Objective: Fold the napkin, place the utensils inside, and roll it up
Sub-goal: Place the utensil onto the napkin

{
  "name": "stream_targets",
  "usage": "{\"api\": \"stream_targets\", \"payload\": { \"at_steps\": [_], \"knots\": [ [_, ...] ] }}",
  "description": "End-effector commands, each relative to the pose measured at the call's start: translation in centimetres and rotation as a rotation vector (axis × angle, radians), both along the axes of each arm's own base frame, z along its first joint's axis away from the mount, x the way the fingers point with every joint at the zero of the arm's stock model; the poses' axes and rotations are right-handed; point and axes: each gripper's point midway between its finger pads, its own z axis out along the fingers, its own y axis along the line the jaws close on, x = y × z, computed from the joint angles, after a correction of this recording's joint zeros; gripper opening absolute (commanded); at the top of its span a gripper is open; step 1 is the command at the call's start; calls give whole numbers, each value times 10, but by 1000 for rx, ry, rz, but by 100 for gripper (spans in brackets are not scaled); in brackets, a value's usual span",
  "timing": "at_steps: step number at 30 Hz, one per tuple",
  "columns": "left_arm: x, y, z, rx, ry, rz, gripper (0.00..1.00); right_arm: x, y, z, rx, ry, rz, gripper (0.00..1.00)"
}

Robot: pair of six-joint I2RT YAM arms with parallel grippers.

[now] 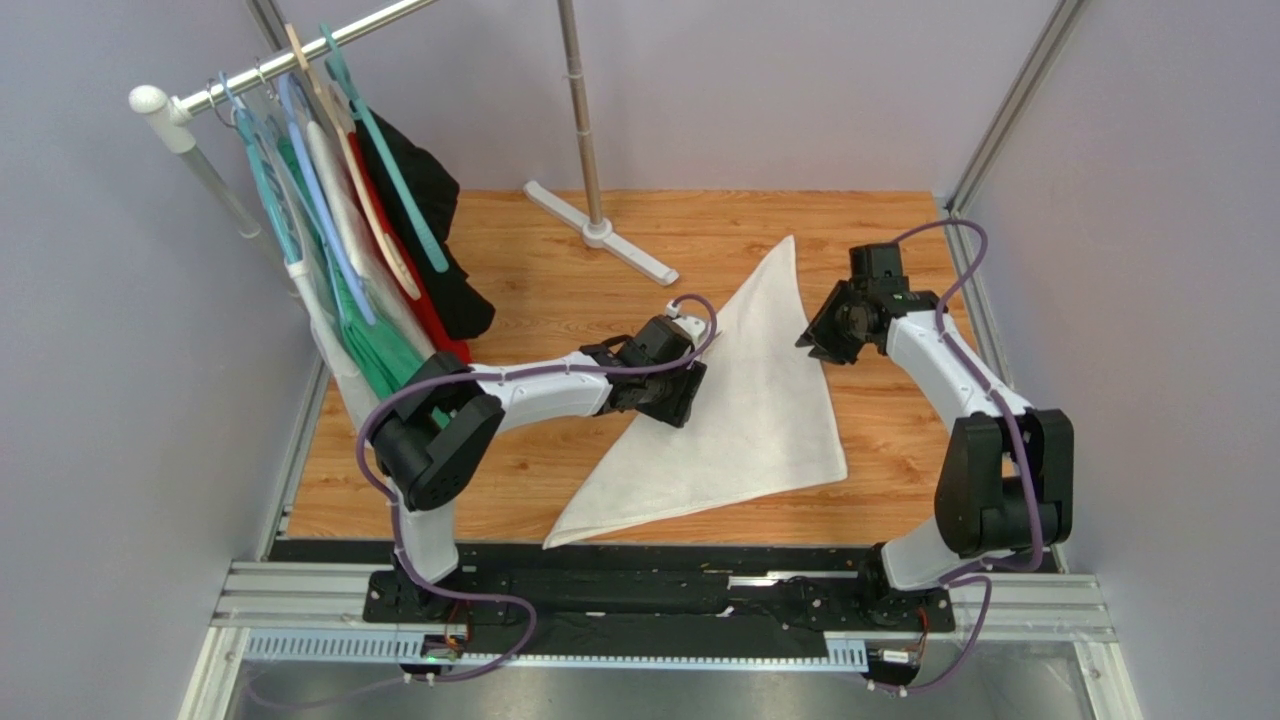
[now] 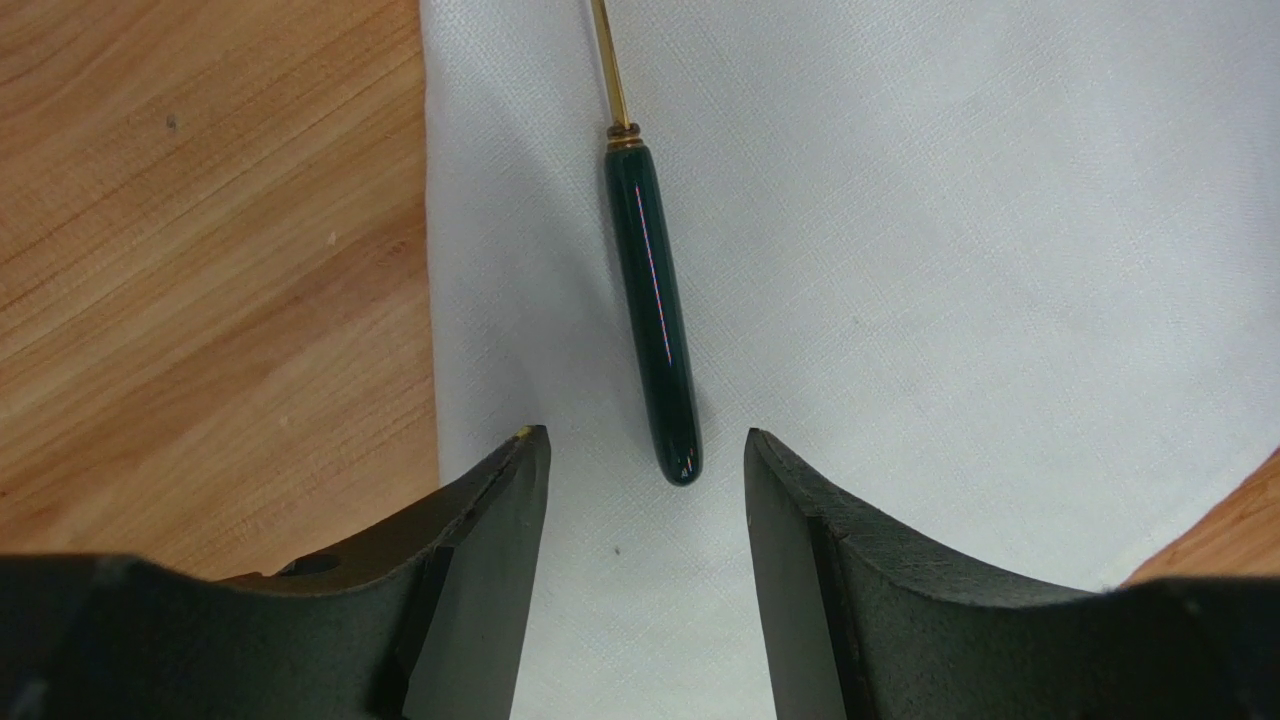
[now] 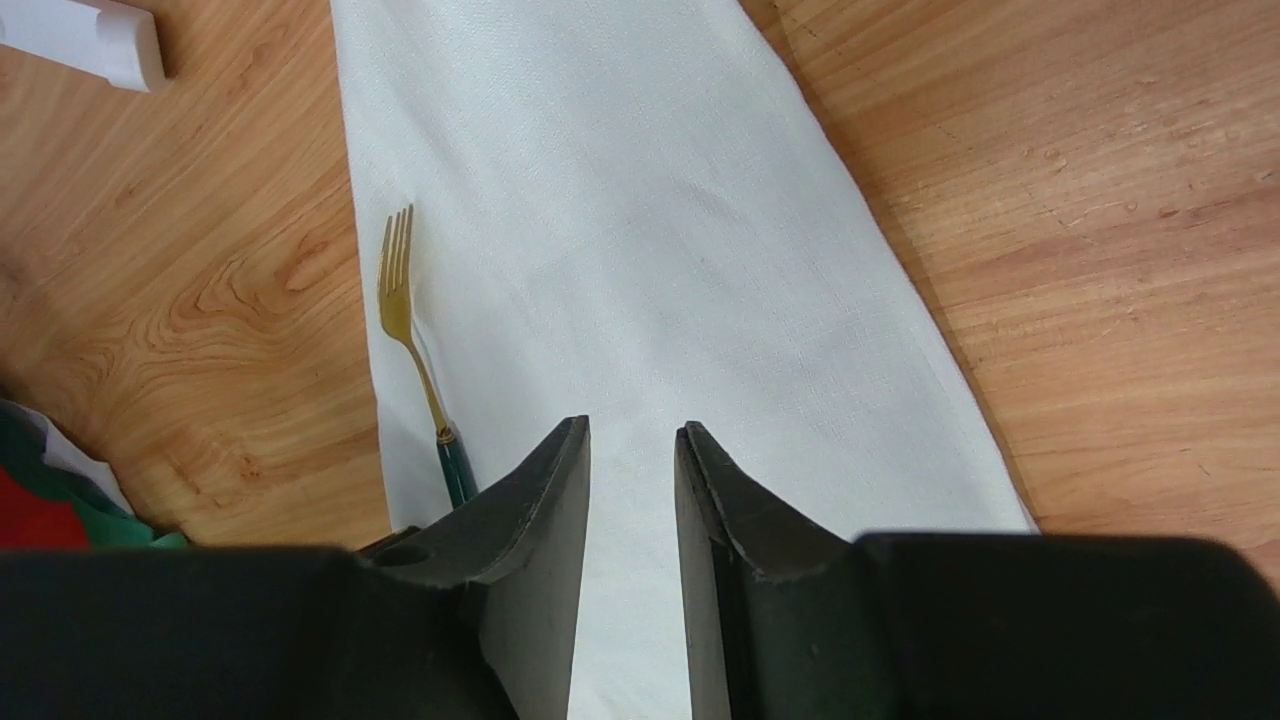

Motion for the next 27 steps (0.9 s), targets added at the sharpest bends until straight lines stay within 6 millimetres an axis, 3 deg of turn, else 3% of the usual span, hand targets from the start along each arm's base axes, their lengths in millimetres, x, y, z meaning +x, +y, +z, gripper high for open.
{"api": "stream_targets", "payload": {
  "at_steps": [1, 10, 17, 25, 27],
  "knots": [
    [14, -15, 18, -32, -67, -22, 58, -3, -6, 12, 1, -51, 10, 31],
    [17, -20, 6, -11, -57, -43, 49, -5, -7, 1, 3, -33, 21, 31],
    [17, -23, 1, 0, -52, -62, 48, -9, -8, -6, 5, -22, 23, 31],
    [18, -24, -5, 45, -55, -75, 35, -11, -9, -6, 8, -21, 21, 31],
    [19, -24, -5, 55, -60, -76, 28, -11, -10, -5, 6, -24, 24, 31]
  ]
}}
